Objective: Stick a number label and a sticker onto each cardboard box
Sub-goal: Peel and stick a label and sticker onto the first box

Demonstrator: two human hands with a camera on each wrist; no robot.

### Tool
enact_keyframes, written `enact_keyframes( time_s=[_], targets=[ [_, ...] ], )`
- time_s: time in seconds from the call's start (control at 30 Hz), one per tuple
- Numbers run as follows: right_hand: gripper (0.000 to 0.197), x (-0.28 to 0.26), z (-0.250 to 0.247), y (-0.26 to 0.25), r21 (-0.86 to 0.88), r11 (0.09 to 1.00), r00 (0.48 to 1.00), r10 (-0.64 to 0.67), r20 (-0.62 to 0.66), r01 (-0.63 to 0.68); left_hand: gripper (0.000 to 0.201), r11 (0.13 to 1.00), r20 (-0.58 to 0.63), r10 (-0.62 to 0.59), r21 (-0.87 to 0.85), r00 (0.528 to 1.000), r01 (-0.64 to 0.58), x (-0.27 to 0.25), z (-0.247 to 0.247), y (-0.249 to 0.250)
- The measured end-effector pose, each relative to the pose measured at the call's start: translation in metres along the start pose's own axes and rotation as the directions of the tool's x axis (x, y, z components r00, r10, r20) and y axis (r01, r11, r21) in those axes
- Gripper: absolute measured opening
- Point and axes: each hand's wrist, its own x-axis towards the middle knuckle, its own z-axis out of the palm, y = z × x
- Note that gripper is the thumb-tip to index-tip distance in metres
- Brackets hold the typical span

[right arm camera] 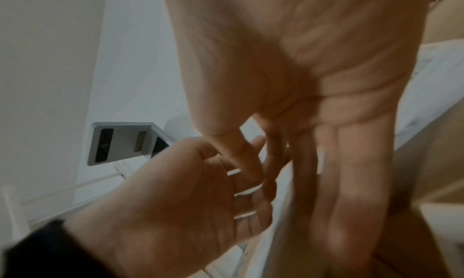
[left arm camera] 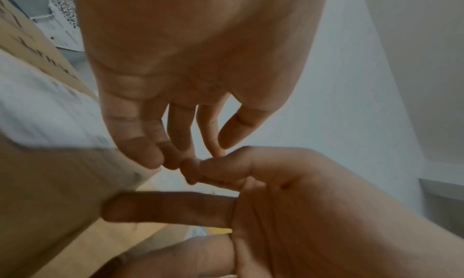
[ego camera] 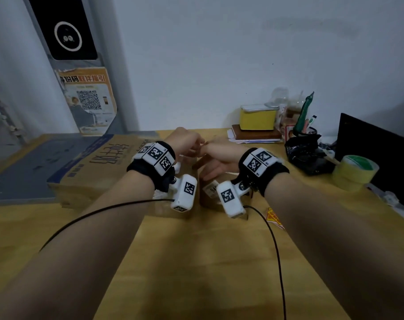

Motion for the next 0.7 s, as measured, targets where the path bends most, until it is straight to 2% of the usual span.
enact_keyframes(
  time_s=[0.03,0.1,0.17,0.23,0.3,0.33,0.4,0.47,0.53,0.63,0.7],
  targets=[
    [0.032,0.002,0.0,0.002,0.011,1.0,0.999,0.002,0.039,-0.003,0.023,1.0,-0.005,-0.008,0.005,1.0,0.008,0.0,0.0,-0.001],
    [0.031,0.001,-0.007,0.004,0.009,0.999,0.999,-0.041,0.007,0.041,0.025,0.999,0.015,-0.038,0.009,0.999,0.038,-0.001,0.001,-0.002],
    [0.026,-0.002,-0.019,0.006,-0.091,0.992,0.984,-0.105,-0.141,0.092,0.029,0.995,0.066,-0.102,0.028,0.993,0.1,-0.002,0.003,-0.004],
    [0.019,-0.002,-0.033,0.013,-0.308,0.947,0.939,-0.186,-0.289,0.093,0.033,0.983,0.104,-0.169,0.088,0.98,0.161,-0.004,0.006,-0.006],
    [0.013,-0.001,-0.045,0.021,-0.483,0.875,0.92,-0.211,-0.332,0.026,0.04,0.971,0.099,-0.202,0.153,0.974,0.186,-0.004,0.009,-0.006],
    [0.017,0.0,-0.049,0.025,-0.547,0.836,0.924,-0.181,-0.338,-0.037,0.044,0.964,0.085,-0.206,0.19,0.975,0.187,-0.004,0.01,-0.005],
    [0.04,-0.002,-0.055,0.032,-0.634,0.761,0.934,-0.111,-0.34,-0.14,0.046,0.946,0.043,-0.207,0.265,0.977,0.188,-0.004,0.011,-0.002],
    [0.053,-0.008,-0.057,0.035,-0.66,0.735,0.945,-0.086,-0.317,-0.155,0.048,0.934,0.002,-0.2,0.302,0.98,0.19,-0.003,0.009,-0.001],
    [0.054,-0.009,-0.059,0.037,-0.654,0.747,0.951,-0.1,-0.294,-0.123,0.053,0.936,-0.007,-0.187,0.302,0.982,0.181,-0.004,0.011,0.0],
    [0.045,-0.014,-0.053,0.036,-0.537,0.841,0.952,-0.11,-0.286,-0.064,0.051,0.946,0.109,-0.228,0.258,0.968,0.194,-0.011,0.022,-0.004],
    [0.042,-0.015,-0.05,0.037,-0.488,0.872,0.952,-0.115,-0.283,-0.04,0.048,0.933,0.142,-0.265,0.287,0.954,0.217,-0.018,0.028,-0.006]
  ],
)
